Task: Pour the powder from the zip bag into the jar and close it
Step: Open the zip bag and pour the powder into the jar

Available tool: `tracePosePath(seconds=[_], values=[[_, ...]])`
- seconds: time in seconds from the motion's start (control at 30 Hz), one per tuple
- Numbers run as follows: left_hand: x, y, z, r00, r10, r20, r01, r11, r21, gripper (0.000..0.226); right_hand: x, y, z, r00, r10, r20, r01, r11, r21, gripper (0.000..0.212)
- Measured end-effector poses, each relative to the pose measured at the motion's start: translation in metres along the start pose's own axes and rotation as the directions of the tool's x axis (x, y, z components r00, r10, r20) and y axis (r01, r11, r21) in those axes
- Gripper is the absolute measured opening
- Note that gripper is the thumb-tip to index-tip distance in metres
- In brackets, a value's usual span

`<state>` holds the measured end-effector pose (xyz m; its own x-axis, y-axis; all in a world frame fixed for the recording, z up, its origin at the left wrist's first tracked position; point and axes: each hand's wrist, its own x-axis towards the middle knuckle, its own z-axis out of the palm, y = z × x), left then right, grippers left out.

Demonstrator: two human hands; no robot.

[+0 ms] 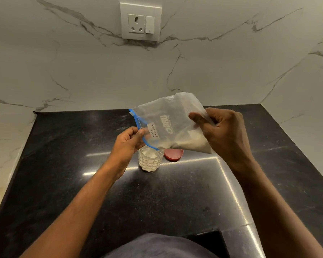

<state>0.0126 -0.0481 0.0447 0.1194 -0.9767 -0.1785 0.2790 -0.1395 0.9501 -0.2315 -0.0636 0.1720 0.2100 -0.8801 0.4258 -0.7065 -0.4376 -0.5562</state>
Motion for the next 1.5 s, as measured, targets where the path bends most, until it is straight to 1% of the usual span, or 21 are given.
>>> tracePosePath(seconds=[0.13, 0.23, 0.5, 0.6, 0.7, 0.8, 0.87, 1.07, 1.33, 1.43, 1.5], values=[[0.000, -0.001, -0.001, 1.000, -0.004, 0.003, 0.004, 1.000, -0.020, 0.015, 0.002, 0.000, 0.000, 1.000, -0.007, -0.013, 0.007, 1.000, 0.004, 0.044], [0.001, -0.002, -0.001, 1.000, -0.008, 0.003, 0.008, 1.000, -0.020, 0.015, 0.003, 0.000, -0.001, 0.999, -0.004, -0.049, 0.005, 1.000, 0.018, 0.040], [0.001, -0.002, -0.002, 1.000, -0.006, -0.003, 0.006, 1.000, -0.019, 0.016, 0.004, -0.001, -0.001, 0.999, -0.016, -0.030, 0.018, 0.997, 0.070, 0.035], [0.001, -0.002, -0.002, 1.000, -0.008, -0.004, 0.008, 1.000, -0.007, 0.015, 0.006, 0.000, -0.002, 0.999, 0.000, -0.044, 0.004, 0.995, 0.104, 0.039], [0.000, -0.002, -0.002, 1.000, -0.009, 0.000, 0.009, 1.000, -0.015, 0.016, 0.007, -0.001, -0.001, 0.999, 0.003, -0.033, 0.001, 0.995, 0.102, 0.040], [0.001, -0.003, -0.003, 1.000, -0.006, 0.004, 0.006, 1.000, -0.017, 0.016, 0.009, 0.000, -0.002, 0.999, -0.008, -0.051, 0.013, 0.996, 0.093, 0.047], [0.001, -0.003, -0.003, 1.000, -0.006, 0.000, 0.006, 1.000, -0.023, 0.016, 0.010, 0.001, -0.003, 0.999, -0.017, -0.028, 0.020, 0.996, 0.091, 0.045], [0.000, -0.005, -0.003, 1.000, -0.004, 0.004, 0.004, 0.999, -0.044, 0.015, 0.011, -0.001, -0.003, 1.000, -0.019, -0.012, 0.020, 0.994, 0.106, 0.050], [-0.001, -0.005, -0.004, 1.000, -0.022, -0.012, 0.022, 1.000, -0.019, 0.015, 0.018, 0.001, -0.006, 1.000, -0.011, -0.014, 0.013, 0.991, 0.131, 0.049], [-0.001, -0.005, -0.004, 1.000, -0.021, -0.013, 0.021, 1.000, -0.015, 0.015, 0.020, 0.002, -0.006, 1.000, -0.018, 0.012, 0.016, 0.992, 0.123, 0.051], [-0.001, -0.005, -0.003, 1.000, -0.024, -0.017, 0.023, 1.000, -0.010, 0.016, 0.020, 0.002, -0.005, 1.000, -0.014, -0.017, 0.016, 0.991, 0.132, 0.053]])
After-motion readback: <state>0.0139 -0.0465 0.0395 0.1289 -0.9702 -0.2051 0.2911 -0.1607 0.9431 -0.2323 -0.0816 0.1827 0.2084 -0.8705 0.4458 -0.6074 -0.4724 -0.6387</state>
